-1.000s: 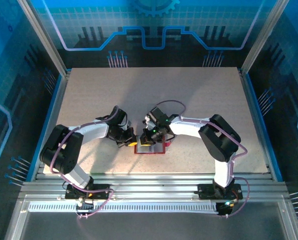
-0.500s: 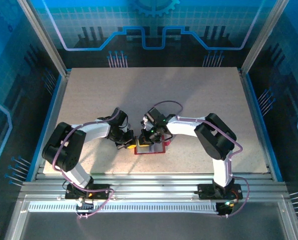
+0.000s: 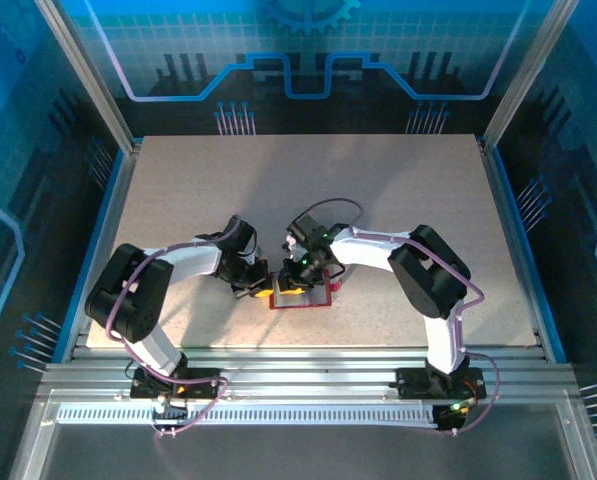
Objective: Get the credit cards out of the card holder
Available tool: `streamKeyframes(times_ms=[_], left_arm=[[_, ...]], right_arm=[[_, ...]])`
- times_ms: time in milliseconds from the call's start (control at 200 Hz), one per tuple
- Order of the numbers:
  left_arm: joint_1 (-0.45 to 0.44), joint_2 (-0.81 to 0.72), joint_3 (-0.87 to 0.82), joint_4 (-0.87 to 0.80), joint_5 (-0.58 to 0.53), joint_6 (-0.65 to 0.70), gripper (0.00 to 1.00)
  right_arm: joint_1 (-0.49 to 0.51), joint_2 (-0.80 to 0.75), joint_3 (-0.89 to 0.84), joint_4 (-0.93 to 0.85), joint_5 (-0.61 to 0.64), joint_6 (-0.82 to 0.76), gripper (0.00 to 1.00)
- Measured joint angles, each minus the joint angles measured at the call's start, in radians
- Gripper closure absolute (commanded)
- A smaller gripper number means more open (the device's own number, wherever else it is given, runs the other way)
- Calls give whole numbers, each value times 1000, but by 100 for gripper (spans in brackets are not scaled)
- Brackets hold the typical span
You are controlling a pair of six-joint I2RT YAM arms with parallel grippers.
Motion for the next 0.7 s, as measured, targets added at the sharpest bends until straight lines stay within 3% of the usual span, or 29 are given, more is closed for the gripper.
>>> streamKeyframes(times_ms=[700], left_arm=[[0, 11, 11, -1, 16, -1, 100]], right_arm=[[23, 0, 87, -204, 143, -65, 58]])
